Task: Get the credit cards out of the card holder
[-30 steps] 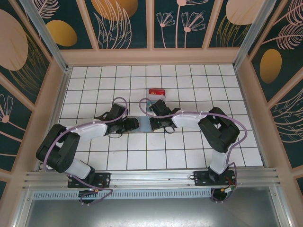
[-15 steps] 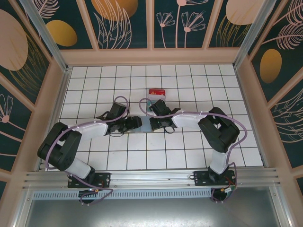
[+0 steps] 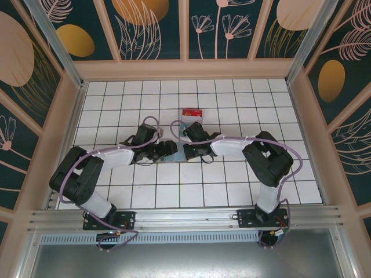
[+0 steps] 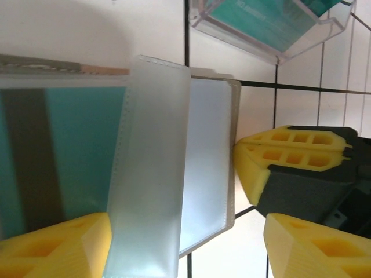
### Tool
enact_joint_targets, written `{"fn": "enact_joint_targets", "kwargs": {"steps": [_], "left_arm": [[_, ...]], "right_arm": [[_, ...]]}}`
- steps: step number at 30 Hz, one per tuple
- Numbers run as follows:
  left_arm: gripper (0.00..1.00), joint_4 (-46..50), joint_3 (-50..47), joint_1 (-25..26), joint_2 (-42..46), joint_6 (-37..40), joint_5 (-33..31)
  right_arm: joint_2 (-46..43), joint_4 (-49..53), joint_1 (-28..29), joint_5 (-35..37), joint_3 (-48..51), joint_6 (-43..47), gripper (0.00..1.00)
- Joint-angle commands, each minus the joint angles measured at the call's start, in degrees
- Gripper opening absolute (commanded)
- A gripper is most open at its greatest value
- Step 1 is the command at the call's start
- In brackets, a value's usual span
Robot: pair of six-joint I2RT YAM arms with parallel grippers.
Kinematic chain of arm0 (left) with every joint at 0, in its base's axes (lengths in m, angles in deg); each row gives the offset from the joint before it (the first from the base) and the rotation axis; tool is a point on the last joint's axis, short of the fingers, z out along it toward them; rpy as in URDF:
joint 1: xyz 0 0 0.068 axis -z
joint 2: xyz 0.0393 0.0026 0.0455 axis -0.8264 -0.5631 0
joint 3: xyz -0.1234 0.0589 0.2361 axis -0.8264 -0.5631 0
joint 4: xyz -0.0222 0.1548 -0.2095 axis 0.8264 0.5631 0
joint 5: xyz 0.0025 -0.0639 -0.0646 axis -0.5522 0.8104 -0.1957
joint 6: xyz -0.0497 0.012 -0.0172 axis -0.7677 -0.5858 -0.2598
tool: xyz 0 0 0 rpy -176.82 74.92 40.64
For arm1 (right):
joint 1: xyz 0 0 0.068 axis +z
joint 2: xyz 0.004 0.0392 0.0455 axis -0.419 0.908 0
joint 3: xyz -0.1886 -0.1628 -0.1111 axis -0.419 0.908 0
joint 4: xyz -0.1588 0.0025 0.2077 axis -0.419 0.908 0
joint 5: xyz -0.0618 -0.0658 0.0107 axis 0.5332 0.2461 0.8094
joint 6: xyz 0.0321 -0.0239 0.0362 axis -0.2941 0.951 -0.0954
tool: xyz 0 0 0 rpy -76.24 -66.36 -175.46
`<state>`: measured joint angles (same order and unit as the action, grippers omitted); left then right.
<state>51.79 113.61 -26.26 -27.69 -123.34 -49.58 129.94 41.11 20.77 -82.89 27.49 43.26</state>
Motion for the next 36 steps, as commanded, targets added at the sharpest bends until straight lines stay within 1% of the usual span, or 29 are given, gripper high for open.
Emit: {"fn": "enact_joint_targets", "kwargs": {"steps": [1, 6, 11, 17, 21, 23, 26, 28, 31, 36], "left_arm": [[0.69, -4.8, 1.8, 0.3, -1.8, -2.1, 3.6], [0.67, -7.5, 3.0, 1.0, -1.5, -3.8, 5.7], [0.64, -3.6, 3.8, 1.1, 2.2, -2.9, 3.3], [0.60, 1.9, 4.4, 1.0, 7.2, -1.7, -0.5], [0.61, 7.0, 5.2, 0.4, 10.0, 0.6, -5.1], [0.62, 9.4, 4.9, -0.8, 11.1, 1.6, -7.9], [0.63, 13.5, 4.8, -2.0, 10.9, 3.8, -12.3], [0.62, 15.3, 4.4, -2.2, 10.0, 4.9, -14.2], [0.62, 15.6, 3.2, -2.2, 8.5, 5.4, -14.5], [0.63, 13.9, 1.7, -2.1, 6.3, 5.0, -13.2]], "right_arm": [[2.1, 0.8, 0.3, -0.8, -0.5, 0.1, 0.05], [2.0, 0.7, 0.3, -0.7, -0.3, -0.1, 0.05], [2.2, 0.7, 0.3, -0.7, -0.5, -0.1, 0.05], [2.7, 0.9, 0.3, -0.6, -0.6, -0.4, 0.05], [2.7, 0.9, 0.2, -0.6, -0.8, -0.3, 0.05], [2.6, 0.9, 0.2, -0.6, -0.9, -0.1, 0.05], [2.6, 0.9, 0.2, -0.7, -0.9, -0.1, 0.05], [2.6, 0.9, 0.1, -0.7, -0.9, -0.1, 0.05], [2.6, 0.8, 0.2, -0.7, -0.9, -0.2, 0.05], [2.7, 0.9, 0.2, -0.7, -0.8, -0.3, 0.05]]}}
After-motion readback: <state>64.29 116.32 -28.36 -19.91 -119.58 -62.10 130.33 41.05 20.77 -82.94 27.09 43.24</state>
